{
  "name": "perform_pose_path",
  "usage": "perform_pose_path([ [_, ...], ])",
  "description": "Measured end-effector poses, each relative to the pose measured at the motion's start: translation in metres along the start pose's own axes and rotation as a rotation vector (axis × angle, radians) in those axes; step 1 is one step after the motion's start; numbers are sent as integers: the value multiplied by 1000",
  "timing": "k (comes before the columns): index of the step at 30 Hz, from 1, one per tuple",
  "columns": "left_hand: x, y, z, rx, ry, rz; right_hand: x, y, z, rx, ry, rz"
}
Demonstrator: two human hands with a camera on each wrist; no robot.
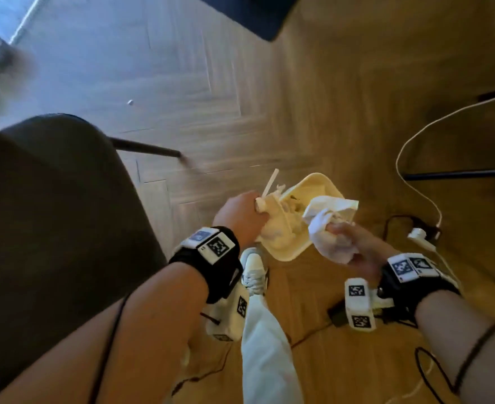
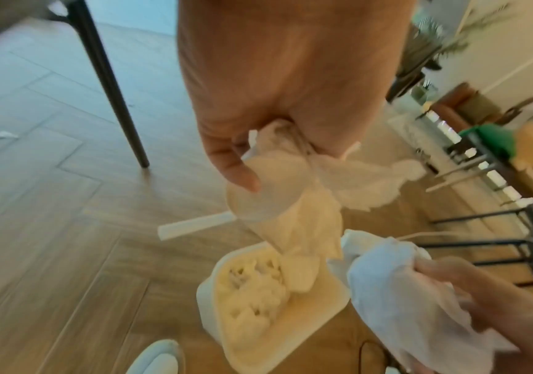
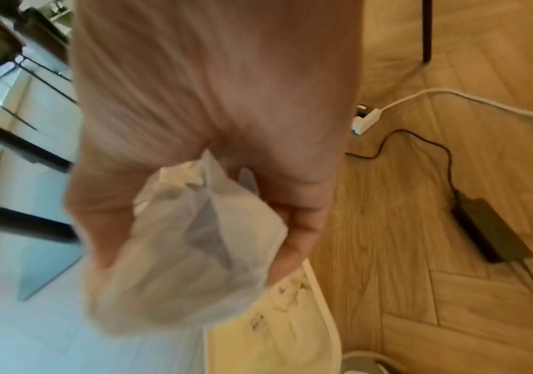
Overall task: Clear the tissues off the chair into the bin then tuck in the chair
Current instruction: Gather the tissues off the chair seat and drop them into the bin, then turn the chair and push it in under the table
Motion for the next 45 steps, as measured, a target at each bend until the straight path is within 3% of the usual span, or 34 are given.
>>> perform_pose_path([
  [4,-40,11,-58,-51,15,124,-61,5,47,231,386,42],
  [6,-54,11,-83,-80,24,132,-83,7,49,242,442,59],
  [11,-77,3,-136,-126,-144,129,-100,14,38,400,404,10],
  [14,-78,1,-143,-201,-210,97,-95,10,32,476,400,60],
  [19,-58,-9,-127,-215,-257,98,-72,14,13,582,361,76],
  [23,-26,-25,-98,-185,-209,137,-46,24,-24,690,245,103],
  [28,42,-37,-37,-106,-147,152,5,28,-89,838,89,162],
  [34,170,-65,59,45,2,194,108,36,-196,951,-90,301],
  [39,303,-126,127,136,188,208,198,74,-304,1123,-244,418],
  [45,491,-232,176,221,411,227,314,161,-431,1303,-378,567],
])
Point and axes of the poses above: each hand's wrist, its own x-axis away from the middle knuckle, its own z-axis out of the back of the hand, y = z × x, the point moved 7 cm from there along -x, towards the middle knuckle, and after that the axes turned 7 degrees about -x, right-handed, at the moved point
